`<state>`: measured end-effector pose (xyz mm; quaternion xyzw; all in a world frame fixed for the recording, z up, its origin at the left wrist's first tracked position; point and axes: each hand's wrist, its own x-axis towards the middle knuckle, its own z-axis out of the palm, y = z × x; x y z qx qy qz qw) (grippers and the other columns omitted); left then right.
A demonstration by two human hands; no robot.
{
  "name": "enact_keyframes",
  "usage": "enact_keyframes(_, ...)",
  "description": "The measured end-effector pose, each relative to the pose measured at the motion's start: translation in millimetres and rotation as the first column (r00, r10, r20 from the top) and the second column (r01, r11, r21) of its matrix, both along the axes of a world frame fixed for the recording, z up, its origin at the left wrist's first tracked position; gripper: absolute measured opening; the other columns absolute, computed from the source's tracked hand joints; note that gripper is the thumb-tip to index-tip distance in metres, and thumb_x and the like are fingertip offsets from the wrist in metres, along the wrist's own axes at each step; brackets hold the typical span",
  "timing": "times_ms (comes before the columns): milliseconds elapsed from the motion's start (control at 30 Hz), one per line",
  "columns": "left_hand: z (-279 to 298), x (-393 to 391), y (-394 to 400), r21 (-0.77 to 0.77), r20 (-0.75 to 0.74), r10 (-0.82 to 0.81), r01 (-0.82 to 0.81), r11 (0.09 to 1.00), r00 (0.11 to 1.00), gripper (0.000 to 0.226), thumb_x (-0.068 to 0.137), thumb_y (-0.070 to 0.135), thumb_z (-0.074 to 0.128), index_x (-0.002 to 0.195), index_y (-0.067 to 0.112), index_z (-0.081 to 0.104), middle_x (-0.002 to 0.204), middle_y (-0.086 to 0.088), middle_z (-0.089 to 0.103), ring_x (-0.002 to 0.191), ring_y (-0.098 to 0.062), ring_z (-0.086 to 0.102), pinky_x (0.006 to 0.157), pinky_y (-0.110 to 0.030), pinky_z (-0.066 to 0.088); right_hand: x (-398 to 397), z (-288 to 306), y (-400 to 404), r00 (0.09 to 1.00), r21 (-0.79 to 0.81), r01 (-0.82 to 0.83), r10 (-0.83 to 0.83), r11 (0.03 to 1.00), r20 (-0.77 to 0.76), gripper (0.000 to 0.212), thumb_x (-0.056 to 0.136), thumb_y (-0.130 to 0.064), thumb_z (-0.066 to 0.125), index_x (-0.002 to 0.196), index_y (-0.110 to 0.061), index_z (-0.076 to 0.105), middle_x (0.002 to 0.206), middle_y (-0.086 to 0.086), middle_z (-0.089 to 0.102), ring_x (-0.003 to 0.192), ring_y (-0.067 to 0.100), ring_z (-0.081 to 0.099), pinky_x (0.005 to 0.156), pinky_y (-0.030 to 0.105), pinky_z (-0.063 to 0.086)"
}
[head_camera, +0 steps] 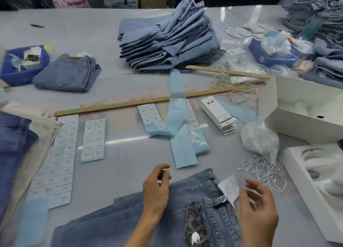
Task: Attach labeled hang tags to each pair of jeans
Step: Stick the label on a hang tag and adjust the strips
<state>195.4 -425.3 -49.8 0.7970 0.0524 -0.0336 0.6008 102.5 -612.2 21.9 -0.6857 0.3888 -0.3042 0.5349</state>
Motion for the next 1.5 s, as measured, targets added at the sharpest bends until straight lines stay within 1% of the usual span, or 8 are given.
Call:
enact_keyframes(233,-22,132,32,0.367,-0.008,0.081,-0.072,0.927,0.997,0.027,0.103,0.012,0.052,0.125,0.022,0.065,0.122,0.003,0.067,0.101,-0.011,0.06,0.093,-0.028,0.05,131,-11,16,0.891,0.07,-0.438,0.443,0.896,-0.096,0.025,0.095,-0.007,0.065,0.107,-0.028,0.067,0.104,-0.014,0.069,0.097,0.002,0.066,0.077,0.016,0.056)
enact_keyframes(500,-30,274,35,0.603,-0.039,-0.222,0.201,0.772,0.974,0.041,0.102,0.023,0.056,0.143,0.026,0.053,0.153,0.002,0.045,0.139,-0.022,0.041,0.111,-0.04,0.038,303,-70,7,0.8,0.359,-0.438,0.539,0.824,-0.263,0.069,0.09,-0.017,0.071,0.15,-0.02,0.038,0.141,0.007,0.05,0.115,0.021,0.053,0.089,0.032,0.042)
enact_keyframes(667,-59,287,47,0.759,-0.124,-0.374,0.33,0.561,0.919,0.048,0.097,0.034,0.062,0.144,0.03,0.051,0.158,0.003,0.039,0.141,-0.022,0.037,0.11,-0.039,0.038,343,-83,4,0.759,0.189,-0.51,0.542,0.839,-0.36,0.061,0.089,-0.012,0.068,0.144,-0.02,0.045,0.137,0.008,0.055,0.11,0.025,0.062,0.087,0.033,0.053)
enact_keyframes(933,-86,285,68,0.687,0.026,-0.397,0.272,0.674,0.918,0.043,0.097,0.033,0.065,0.139,0.027,0.058,0.158,0.003,0.042,0.144,-0.02,0.037,0.115,-0.037,0.031,296,-94,-4,0.677,0.078,-0.661,0.638,0.747,-0.366,0.031,0.092,-0.013,0.056,0.11,-0.037,0.065,0.086,-0.01,0.056,0.061,0.004,0.06,0.052,0.026,0.053)
enact_keyframes(1167,-80,279,71,0.607,0.062,-0.396,0.28,0.744,0.916,0.036,0.098,0.023,0.065,0.134,0.019,0.062,0.157,-0.002,0.044,0.144,-0.024,0.039,0.118,-0.036,0.029,287,-99,-9,0.729,0.212,-0.587,0.624,0.781,-0.281,0.036,0.092,-0.013,0.063,0.118,-0.037,0.065,0.086,-0.002,0.06,0.069,0.014,0.062,0.057,0.022,0.051)
enact_keyframes(1300,-53,257,55,0.589,0.385,-0.417,0.129,0.798,0.823,0.047,0.093,0.04,0.07,0.13,0.012,0.066,0.143,-0.009,0.058,0.132,-0.03,0.053,0.111,-0.045,0.042,288,-93,-10,0.731,0.274,-0.603,0.656,0.75,-0.187,0.038,0.094,-0.015,0.064,0.123,-0.04,0.062,0.096,-0.002,0.075,0.083,0.009,0.068,0.068,0.025,0.054)
enact_keyframes(1400,-40,232,25,0.782,0.193,-0.675,0.304,0.544,0.712,0.082,0.081,0.068,0.066,0.146,0.022,0.047,0.15,-0.005,0.049,0.139,-0.028,0.042,0.116,-0.045,0.032,287,-89,-3,0.721,0.241,-0.633,0.674,0.736,-0.164,0.038,0.097,-0.01,0.06,0.121,-0.039,0.062,0.097,-0.007,0.077,0.089,0.007,0.071,0.071,0.021,0.055)
enact_keyframes(1500,-38,215,2,0.896,0.087,-0.703,0.254,0.365,0.706,0.057,0.087,0.046,0.072,0.133,0.019,0.054,0.133,-0.005,0.059,0.127,-0.029,0.05,0.106,-0.043,0.039,283,-87,6,0.729,0.207,-0.638,0.669,0.741,-0.146,0.043,0.098,-0.005,0.055,0.124,-0.039,0.061,0.101,-0.002,0.075,0.094,0.011,0.069,0.081,0.024,0.054)
